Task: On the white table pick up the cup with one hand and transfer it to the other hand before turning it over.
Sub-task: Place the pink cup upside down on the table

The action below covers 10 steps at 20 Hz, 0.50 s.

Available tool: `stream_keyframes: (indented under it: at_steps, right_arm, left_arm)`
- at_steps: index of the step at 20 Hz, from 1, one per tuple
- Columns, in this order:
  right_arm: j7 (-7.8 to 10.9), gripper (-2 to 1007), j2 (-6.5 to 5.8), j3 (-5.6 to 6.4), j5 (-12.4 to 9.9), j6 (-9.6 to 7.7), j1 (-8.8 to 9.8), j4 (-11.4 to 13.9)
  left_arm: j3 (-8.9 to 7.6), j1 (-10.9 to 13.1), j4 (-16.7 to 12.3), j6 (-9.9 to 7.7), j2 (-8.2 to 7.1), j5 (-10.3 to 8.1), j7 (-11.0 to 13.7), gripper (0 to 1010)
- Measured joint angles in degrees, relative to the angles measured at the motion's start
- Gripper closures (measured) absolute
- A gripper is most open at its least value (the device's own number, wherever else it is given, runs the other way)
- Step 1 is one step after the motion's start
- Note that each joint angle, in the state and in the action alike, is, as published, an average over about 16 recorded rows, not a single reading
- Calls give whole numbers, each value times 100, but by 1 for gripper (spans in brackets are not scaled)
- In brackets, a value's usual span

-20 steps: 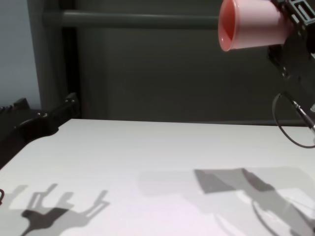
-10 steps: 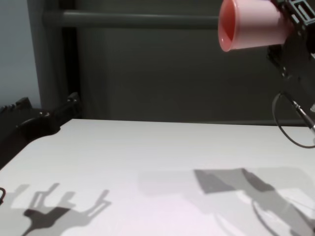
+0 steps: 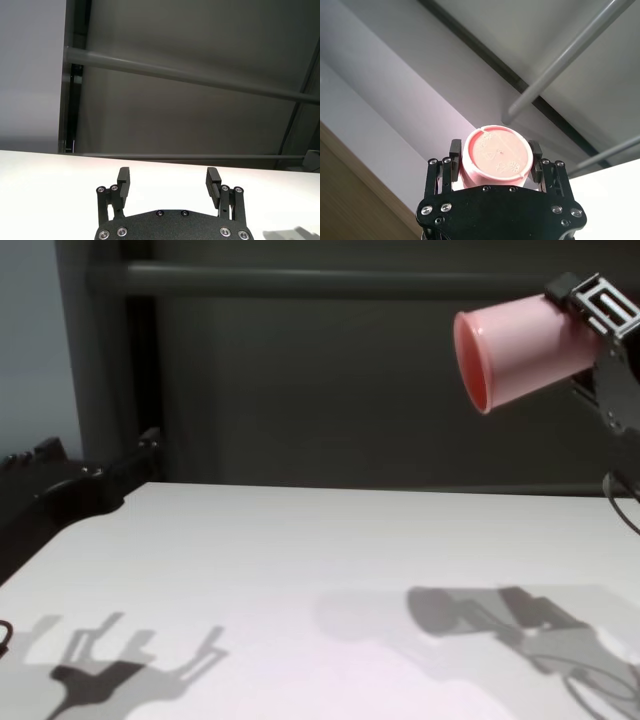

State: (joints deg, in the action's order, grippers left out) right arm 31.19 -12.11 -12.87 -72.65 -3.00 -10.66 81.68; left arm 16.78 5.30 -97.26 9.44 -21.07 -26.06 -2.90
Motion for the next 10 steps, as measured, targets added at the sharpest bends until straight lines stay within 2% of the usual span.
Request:
stream_keyframes:
  at_steps: [5,10]
  right_arm:
    - [-342,224,-420,-274,647,161,6,224]
    - [-600,224,-767,-613,1292,222,-104,361]
  left_arm:
    - [3,-5,2,-4,-3,-2,3,7]
    - [5,-7,4,-6,-4,-3,6,7]
